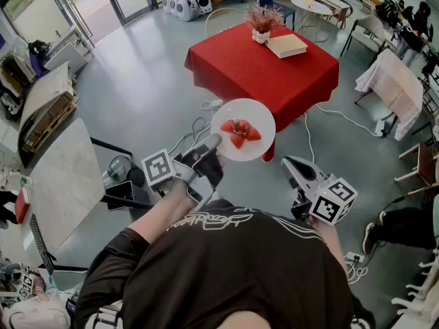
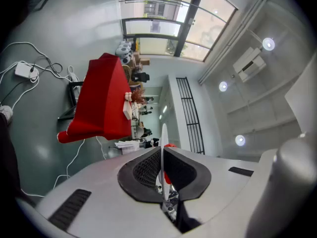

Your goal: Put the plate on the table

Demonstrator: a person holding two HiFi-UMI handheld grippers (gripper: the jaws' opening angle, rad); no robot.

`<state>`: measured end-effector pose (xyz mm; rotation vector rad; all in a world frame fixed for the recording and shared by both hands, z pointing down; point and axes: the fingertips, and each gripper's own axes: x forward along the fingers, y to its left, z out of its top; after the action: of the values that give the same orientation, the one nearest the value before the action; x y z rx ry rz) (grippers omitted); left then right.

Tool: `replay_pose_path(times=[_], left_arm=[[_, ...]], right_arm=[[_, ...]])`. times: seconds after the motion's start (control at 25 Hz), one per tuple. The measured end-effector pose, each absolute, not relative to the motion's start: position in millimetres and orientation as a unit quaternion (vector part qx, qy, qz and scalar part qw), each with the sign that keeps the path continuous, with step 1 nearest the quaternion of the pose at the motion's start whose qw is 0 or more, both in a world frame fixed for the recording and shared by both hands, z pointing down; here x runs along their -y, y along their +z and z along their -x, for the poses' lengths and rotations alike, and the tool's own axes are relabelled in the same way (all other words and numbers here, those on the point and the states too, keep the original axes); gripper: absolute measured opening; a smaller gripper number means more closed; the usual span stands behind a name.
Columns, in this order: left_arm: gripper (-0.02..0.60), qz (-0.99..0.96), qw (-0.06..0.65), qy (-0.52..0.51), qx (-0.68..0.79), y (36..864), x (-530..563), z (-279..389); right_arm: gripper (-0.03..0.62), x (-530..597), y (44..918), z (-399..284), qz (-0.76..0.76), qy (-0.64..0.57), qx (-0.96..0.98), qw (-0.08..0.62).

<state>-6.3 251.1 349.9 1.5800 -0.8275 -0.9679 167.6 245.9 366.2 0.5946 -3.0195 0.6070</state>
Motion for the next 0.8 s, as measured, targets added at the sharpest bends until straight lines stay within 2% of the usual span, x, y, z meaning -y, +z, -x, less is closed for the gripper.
replay_pose_path(times=[0.8], left_arm=[[0.017, -0.655, 0.542, -0.394, 0.351, 359, -250, 7]], right_arm=[[0.008, -235, 371, -160, -0.19, 0.19, 0.963, 0.02]])
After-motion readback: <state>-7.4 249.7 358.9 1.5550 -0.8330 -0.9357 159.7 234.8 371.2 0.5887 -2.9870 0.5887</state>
